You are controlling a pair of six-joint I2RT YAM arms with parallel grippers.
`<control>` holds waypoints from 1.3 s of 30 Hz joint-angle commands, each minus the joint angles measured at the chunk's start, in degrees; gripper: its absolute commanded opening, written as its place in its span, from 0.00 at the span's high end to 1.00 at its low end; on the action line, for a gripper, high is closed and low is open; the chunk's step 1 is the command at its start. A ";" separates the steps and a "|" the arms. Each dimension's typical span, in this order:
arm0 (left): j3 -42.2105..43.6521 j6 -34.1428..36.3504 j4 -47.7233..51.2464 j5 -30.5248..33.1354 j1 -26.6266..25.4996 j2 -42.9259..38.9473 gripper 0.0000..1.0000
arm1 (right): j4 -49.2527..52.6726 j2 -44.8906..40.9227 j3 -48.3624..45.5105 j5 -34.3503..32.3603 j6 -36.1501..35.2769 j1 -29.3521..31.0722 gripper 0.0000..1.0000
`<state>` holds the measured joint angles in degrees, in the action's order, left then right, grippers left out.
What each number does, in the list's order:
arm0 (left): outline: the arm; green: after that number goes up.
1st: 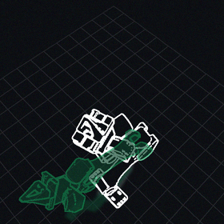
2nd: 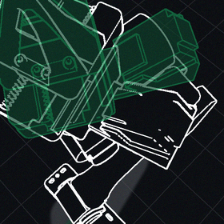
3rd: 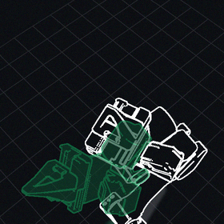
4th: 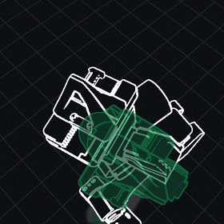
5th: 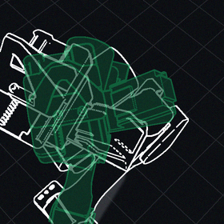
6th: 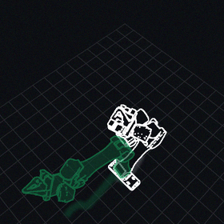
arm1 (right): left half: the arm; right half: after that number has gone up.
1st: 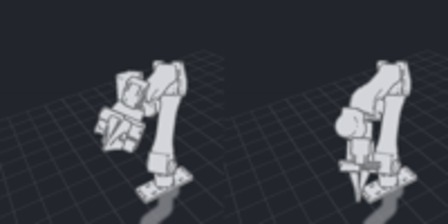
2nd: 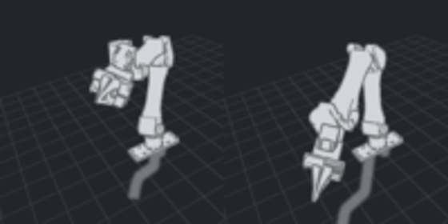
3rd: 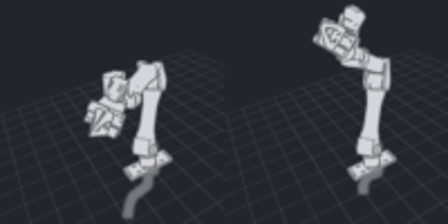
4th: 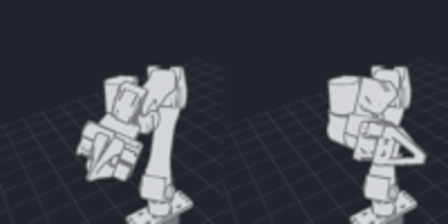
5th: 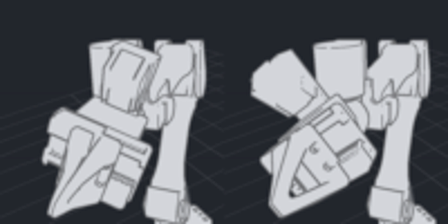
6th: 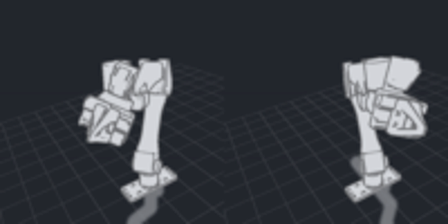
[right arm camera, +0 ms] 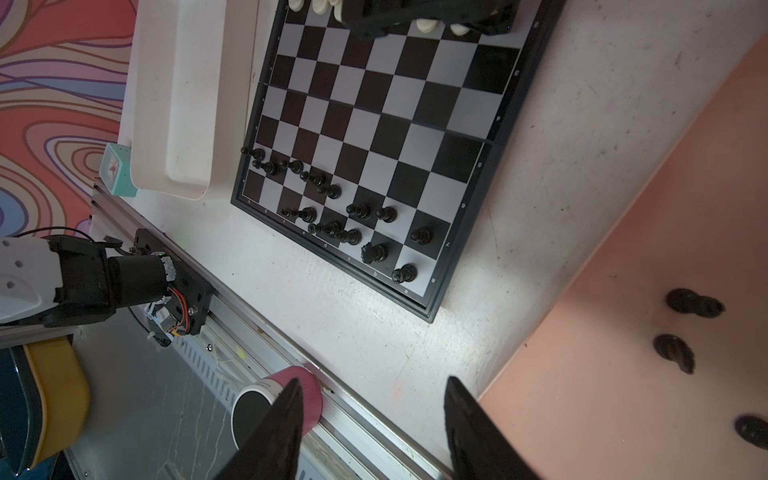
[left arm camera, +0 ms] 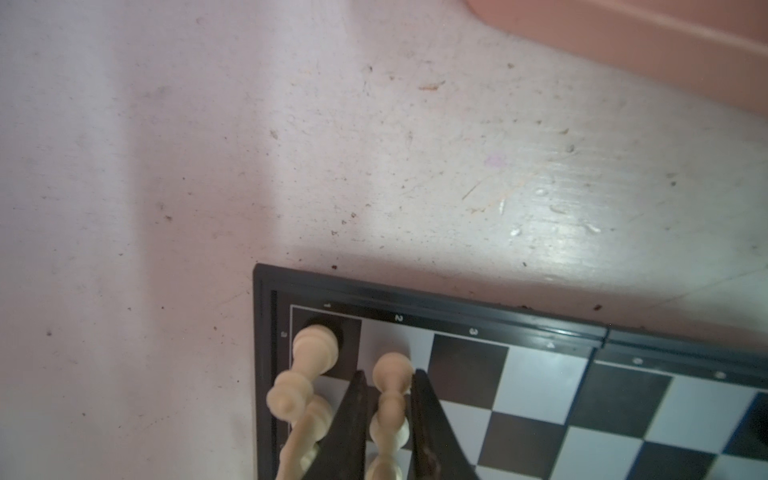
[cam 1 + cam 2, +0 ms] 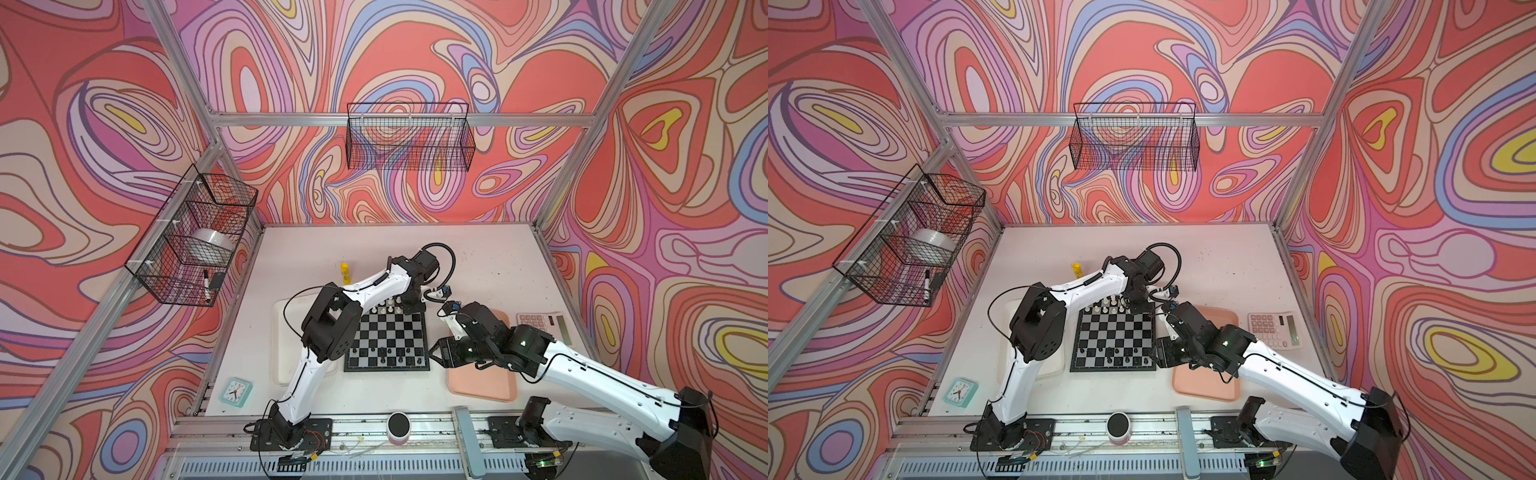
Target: Set up the chess pieces on the board
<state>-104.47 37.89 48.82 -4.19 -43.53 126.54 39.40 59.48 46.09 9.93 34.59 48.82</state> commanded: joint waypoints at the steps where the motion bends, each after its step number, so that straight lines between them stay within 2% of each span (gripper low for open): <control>1: 0.31 0.87 0.05 0.23 -0.58 0.99 0.77 | -0.81 0.18 -0.82 0.16 -0.65 -0.25 0.44; 28: 0.38 -0.02 1.27 -1.17 -0.59 -1.91 0.71 | 0.26 0.13 1.46 0.09 -1.69 -0.59 0.44; 39: 0.14 -0.44 1.85 -1.53 -0.55 -2.35 0.71 | 6.06 -2.94 5.24 -1.36 -2.72 -0.74 0.44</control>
<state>-104.47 37.69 48.90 -4.69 -43.53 126.52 42.68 57.89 49.25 9.69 33.06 48.42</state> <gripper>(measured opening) 0.289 0.564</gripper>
